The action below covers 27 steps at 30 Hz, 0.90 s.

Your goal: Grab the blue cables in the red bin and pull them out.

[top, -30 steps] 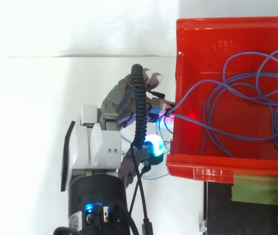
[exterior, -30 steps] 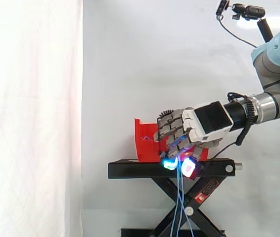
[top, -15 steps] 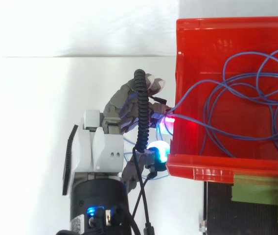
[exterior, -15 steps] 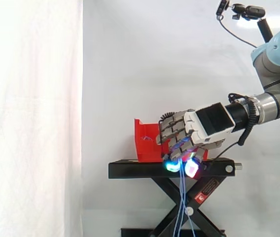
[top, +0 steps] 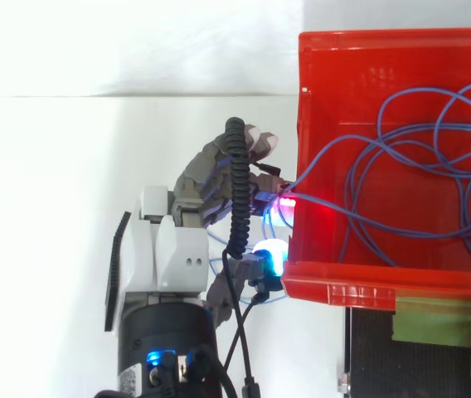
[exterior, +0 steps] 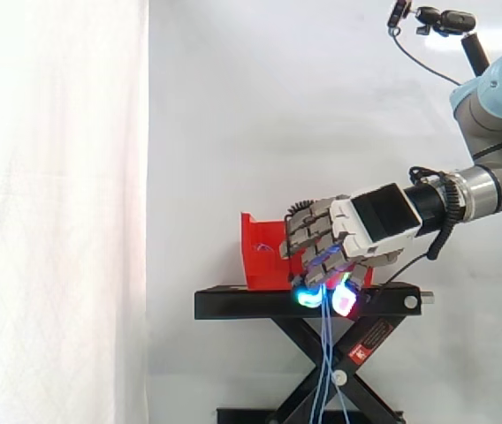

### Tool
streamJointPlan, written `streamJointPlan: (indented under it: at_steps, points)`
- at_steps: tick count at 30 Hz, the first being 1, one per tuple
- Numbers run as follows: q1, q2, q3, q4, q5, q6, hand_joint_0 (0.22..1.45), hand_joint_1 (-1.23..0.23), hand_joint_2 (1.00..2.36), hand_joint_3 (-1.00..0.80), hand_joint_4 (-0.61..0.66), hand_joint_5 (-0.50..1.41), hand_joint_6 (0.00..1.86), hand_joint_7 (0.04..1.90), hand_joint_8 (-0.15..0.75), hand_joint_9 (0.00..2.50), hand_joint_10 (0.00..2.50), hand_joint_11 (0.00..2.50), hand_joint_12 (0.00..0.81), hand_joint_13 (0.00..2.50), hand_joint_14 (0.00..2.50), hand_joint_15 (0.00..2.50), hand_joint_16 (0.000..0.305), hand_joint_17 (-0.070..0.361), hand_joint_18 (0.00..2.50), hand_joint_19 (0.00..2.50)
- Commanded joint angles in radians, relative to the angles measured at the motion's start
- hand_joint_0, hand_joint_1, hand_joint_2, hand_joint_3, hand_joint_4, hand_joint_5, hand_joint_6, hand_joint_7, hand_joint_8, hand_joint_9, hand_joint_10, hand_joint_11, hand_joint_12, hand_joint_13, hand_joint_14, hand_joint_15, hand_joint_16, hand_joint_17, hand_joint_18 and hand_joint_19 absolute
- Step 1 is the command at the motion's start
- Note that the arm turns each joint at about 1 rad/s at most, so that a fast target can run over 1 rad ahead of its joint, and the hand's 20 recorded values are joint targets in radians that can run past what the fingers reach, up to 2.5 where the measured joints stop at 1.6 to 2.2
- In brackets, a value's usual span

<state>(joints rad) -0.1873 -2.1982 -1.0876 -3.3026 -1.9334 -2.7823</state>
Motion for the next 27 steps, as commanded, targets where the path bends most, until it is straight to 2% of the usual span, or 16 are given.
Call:
streamJointPlan:
  at_steps: [1, 4, 6, 11, 14, 18, 27]
  points:
    - [0.0, 0.0, 0.0, 0.0, -0.001, 0.001, 0.81, -0.93, 1.0, -1.0, 0.06, 0.98, 0.01, 0.82, 0.234, 1.0, 0.03, 0.73, 0.325, 0.65, 0.01, 0.31, 0.044, 0.1, 0.55, 0.42]
    - [0.0, 0.0, 0.0, 0.001, 0.001, 0.001, 0.81, -0.93, 1.0, -1.0, 0.04, 1.04, 0.01, 0.93, 0.237, 1.01, 0.03, 0.73, 0.326, 0.65, 0.01, 0.31, 0.044, 0.099, 0.55, 0.42]
    - [0.0, -0.002, 0.0, 0.0, 0.001, 0.001, 0.81, -0.92, 1.0, -1.0, 0.03, 1.04, 0.14, 0.91, 0.236, 1.02, 0.03, 0.73, 0.324, 0.66, 0.01, 0.31, 0.044, 0.099, 0.56, 0.42]
    - [0.0, 0.0, 0.0, 0.0, 0.001, -0.001, 0.85, -0.82, 1.0, -1.0, 0.0, 1.01, 0.59, 0.79, 0.229, 1.07, 0.03, 0.77, 0.315, 0.67, 0.01, 0.31, 0.042, 0.095, 0.57, 0.42]
    - [0.0, 0.0, 0.0, -0.002, 0.001, -0.001, 0.87, -0.8, 1.0, -1.0, 0.01, 1.0, 0.72, 0.78, 0.228, 1.08, 0.03, 0.78, 0.319, 0.69, 0.01, 0.31, 0.041, 0.093, 0.57, 0.42]
    - [0.0, 0.0, 0.0, -0.003, 0.001, -0.001, 0.87, -0.77, 1.0, -1.0, 0.03, 0.97, 0.83, 0.75, 0.232, 1.1, 0.03, 0.81, 0.318, 0.69, 0.01, 0.3, 0.041, 0.092, 0.58, 0.41]
    - [0.0, 0.0, -0.002, -0.003, 0.001, -0.001, 0.88, -0.75, 1.0, -1.0, 0.05, 0.94, 0.92, 0.71, 0.236, 1.11, 0.03, 0.82, 0.322, 0.7, 0.01, 0.31, 0.041, 0.092, 0.59, 0.41]
